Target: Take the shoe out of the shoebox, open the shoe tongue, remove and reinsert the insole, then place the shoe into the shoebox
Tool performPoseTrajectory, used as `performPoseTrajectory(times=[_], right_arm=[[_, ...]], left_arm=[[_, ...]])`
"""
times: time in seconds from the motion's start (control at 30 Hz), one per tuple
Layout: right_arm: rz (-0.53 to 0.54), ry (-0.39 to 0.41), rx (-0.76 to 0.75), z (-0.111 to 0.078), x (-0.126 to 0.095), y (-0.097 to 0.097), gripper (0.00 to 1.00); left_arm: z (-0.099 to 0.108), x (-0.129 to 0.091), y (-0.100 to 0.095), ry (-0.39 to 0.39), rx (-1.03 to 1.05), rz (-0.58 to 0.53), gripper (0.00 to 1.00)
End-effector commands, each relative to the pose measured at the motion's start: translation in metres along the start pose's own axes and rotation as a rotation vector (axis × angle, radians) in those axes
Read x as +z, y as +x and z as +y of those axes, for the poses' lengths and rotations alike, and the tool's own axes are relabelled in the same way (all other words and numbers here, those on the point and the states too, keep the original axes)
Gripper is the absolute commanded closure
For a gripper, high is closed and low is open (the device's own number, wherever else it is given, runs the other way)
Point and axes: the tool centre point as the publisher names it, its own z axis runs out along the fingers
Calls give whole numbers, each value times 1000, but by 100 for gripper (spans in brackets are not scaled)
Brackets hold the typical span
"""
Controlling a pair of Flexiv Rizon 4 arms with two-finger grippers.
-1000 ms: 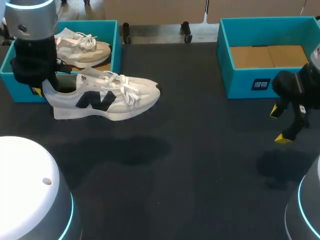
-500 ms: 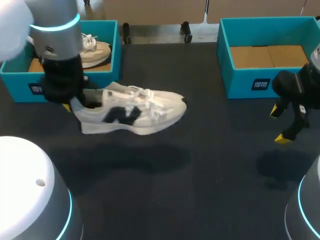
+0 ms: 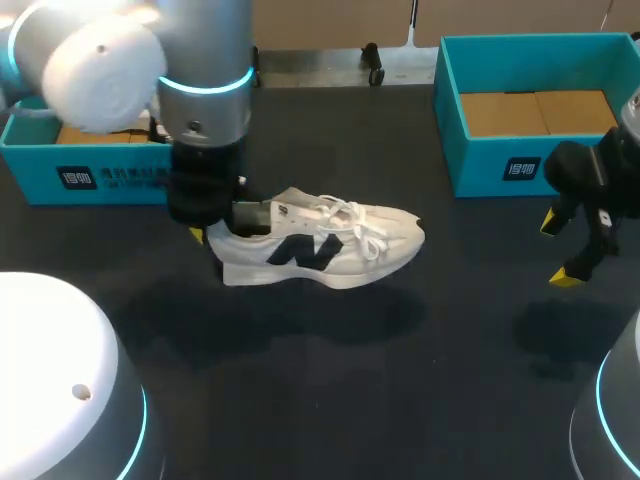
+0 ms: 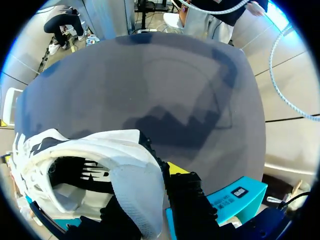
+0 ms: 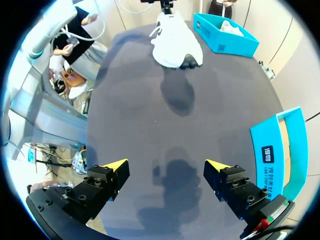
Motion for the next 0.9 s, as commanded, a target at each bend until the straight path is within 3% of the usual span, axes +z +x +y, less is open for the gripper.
performPoseTrajectory(times=[0.03, 0.27, 0.47, 0.63, 0.9], right_arm=[[-2, 2, 0, 0, 1, 1, 0], [-2, 2, 0, 0, 1, 1, 0], [-2, 2, 0, 0, 1, 1, 0], [-2, 2, 0, 0, 1, 1, 0], [-2, 2, 0, 0, 1, 1, 0]], left_arm=[[4, -3, -5, 14, 0, 17, 100], [4, -3, -5, 14, 0, 17, 100], [-12, 23, -35, -28, 2, 39, 100], [-14, 36, -50, -76, -19, 95, 100], [-18, 55, -64, -67, -21, 78, 100]])
